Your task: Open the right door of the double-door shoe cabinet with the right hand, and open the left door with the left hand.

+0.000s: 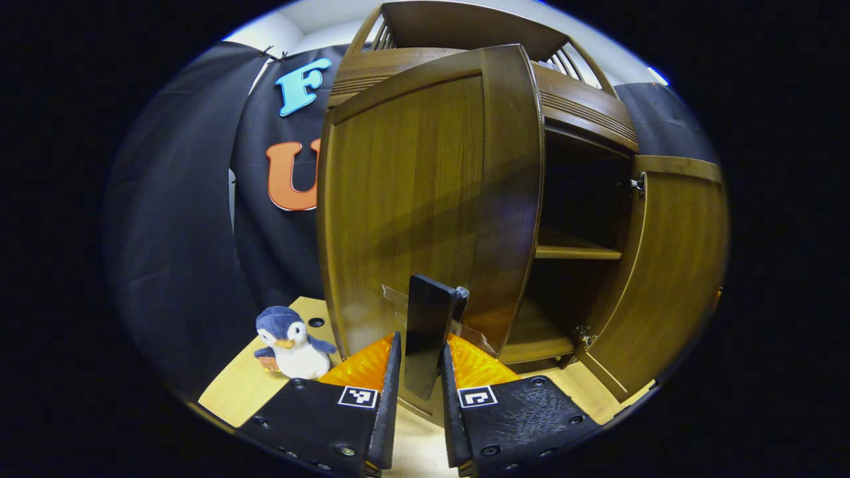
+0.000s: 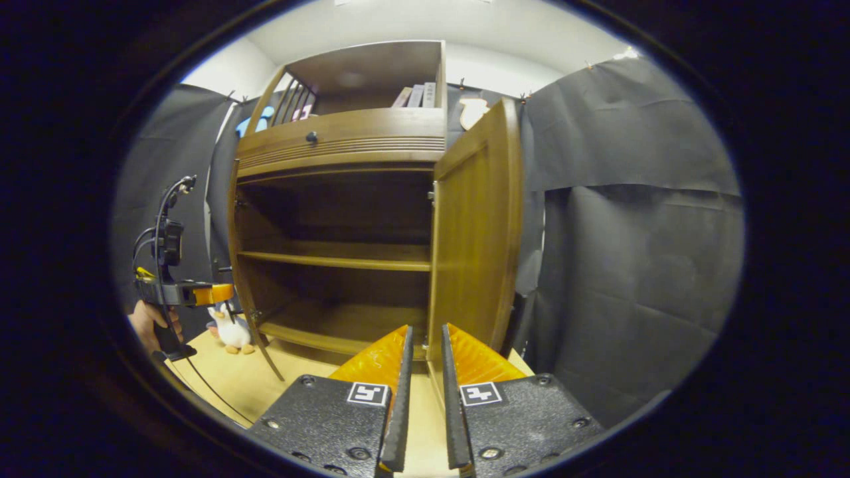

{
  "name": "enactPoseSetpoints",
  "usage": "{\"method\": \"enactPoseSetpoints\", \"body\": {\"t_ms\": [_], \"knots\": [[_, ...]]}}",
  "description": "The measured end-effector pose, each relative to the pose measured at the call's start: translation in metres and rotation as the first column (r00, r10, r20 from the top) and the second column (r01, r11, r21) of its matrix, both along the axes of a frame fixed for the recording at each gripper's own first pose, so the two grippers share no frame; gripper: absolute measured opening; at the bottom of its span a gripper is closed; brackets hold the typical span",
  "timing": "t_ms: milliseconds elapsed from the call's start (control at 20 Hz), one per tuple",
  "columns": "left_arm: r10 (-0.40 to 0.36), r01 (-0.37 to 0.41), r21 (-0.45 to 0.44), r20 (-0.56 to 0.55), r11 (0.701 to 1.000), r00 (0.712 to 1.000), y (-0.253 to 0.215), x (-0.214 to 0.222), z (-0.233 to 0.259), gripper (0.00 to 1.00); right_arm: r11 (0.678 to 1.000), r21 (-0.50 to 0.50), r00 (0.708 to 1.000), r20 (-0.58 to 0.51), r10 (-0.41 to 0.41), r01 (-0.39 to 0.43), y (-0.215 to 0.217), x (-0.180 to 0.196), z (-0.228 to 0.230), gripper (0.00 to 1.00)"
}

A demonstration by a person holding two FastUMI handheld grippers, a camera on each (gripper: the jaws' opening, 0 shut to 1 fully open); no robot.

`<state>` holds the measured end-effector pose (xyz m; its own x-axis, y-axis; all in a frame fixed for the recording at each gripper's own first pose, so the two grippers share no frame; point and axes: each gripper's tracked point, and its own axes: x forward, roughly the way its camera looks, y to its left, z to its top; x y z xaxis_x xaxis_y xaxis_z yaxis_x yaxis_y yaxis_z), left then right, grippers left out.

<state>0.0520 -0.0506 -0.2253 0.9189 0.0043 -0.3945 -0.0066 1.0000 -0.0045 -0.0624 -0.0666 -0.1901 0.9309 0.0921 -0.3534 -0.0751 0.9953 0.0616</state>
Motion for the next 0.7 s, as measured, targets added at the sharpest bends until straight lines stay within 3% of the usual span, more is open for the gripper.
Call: {"method": "enactPoseSetpoints", "body": {"t_ms": [300, 500, 650, 700], "knots": [[0.048, -0.048, 0.026, 0.002, 0.999, 0.999, 0.027, -0.020, 0.006, 0.30, 0.999, 0.006, 0.999, -0.006, 0.053, -0.053, 0.020, 0.006, -0.003, 0.29], [0.053, -0.054, 0.040, 0.006, 0.998, 0.999, 0.041, -0.027, 0.008, 0.30, 0.999, 0.009, 0.999, -0.015, 0.044, -0.044, 0.024, 0.012, -0.008, 0.34], [0.080, -0.080, 0.035, 0.006, 0.996, 0.997, 0.056, -0.035, 0.009, 0.30, 0.999, 0.014, 0.999, -0.025, 0.038, -0.038, 0.026, 0.013, -0.011, 0.44], [0.087, -0.087, 0.031, 0.005, 0.996, 0.996, 0.060, -0.037, 0.011, 0.30, 0.999, 0.013, 0.999, -0.026, 0.039, -0.039, 0.028, 0.013, -0.011, 0.43]]}}
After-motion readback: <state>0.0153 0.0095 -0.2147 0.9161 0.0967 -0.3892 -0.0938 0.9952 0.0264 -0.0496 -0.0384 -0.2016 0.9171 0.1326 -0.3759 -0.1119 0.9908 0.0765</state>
